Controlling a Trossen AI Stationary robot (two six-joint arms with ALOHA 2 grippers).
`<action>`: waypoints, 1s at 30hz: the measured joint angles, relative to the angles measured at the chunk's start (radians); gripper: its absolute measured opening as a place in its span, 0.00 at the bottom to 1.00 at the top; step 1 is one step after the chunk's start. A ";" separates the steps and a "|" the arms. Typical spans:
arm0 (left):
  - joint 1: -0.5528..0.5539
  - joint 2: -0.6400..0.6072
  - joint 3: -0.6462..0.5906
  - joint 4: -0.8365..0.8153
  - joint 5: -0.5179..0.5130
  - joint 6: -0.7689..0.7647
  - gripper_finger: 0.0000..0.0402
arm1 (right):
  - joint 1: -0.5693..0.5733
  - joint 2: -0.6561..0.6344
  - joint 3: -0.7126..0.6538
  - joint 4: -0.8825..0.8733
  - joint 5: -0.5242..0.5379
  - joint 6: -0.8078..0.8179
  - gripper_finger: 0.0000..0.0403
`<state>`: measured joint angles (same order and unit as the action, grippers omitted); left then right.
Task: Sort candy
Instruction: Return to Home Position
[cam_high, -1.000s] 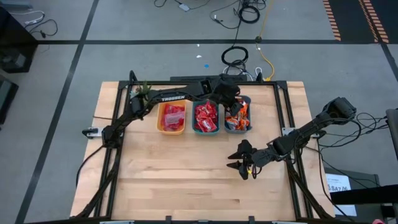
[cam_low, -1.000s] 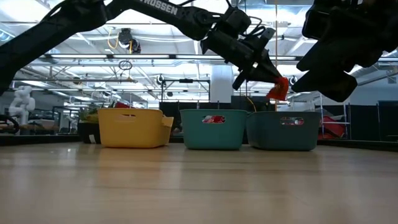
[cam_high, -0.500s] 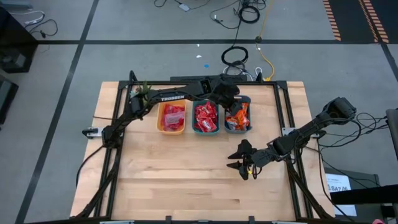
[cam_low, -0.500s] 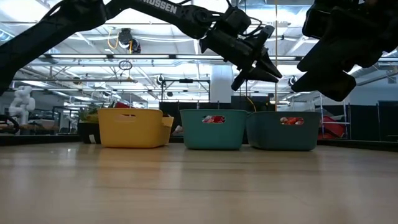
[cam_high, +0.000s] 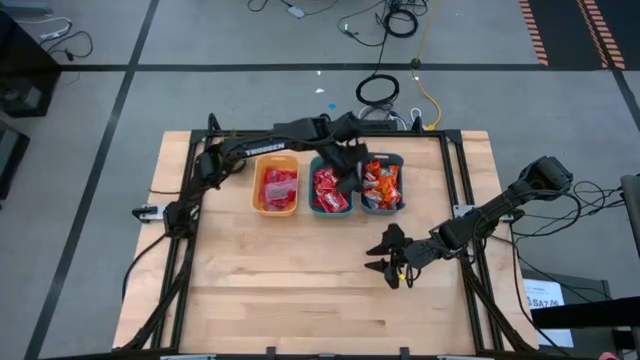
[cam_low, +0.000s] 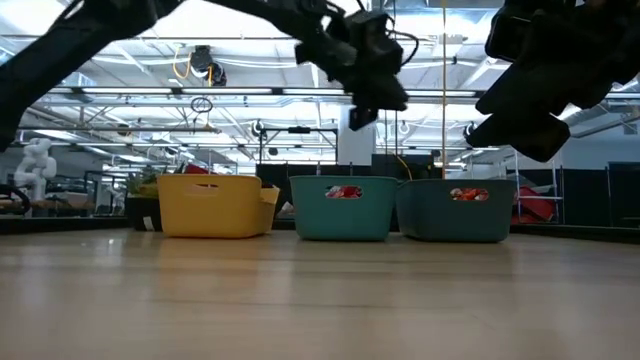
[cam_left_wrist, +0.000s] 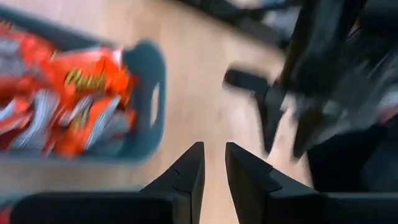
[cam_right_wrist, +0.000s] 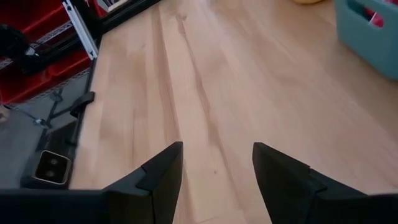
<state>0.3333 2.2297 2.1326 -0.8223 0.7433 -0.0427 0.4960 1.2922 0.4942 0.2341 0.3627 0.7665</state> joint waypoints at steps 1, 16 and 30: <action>-0.005 -0.014 0.000 -0.047 -0.036 0.043 0.19 | -0.005 0.000 0.000 -0.001 0.002 -0.013 0.46; -0.044 -0.728 -0.999 0.565 -0.257 -0.033 0.19 | -0.079 -0.001 0.000 -0.003 0.004 -0.045 0.46; -0.308 -1.785 -1.952 0.999 -0.579 -0.185 0.19 | -0.242 -0.143 0.000 -0.007 0.003 -0.185 0.46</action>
<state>0.0257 0.4447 0.1802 0.1768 0.1645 -0.2274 0.2541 1.1488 0.4942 0.2274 0.3656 0.5819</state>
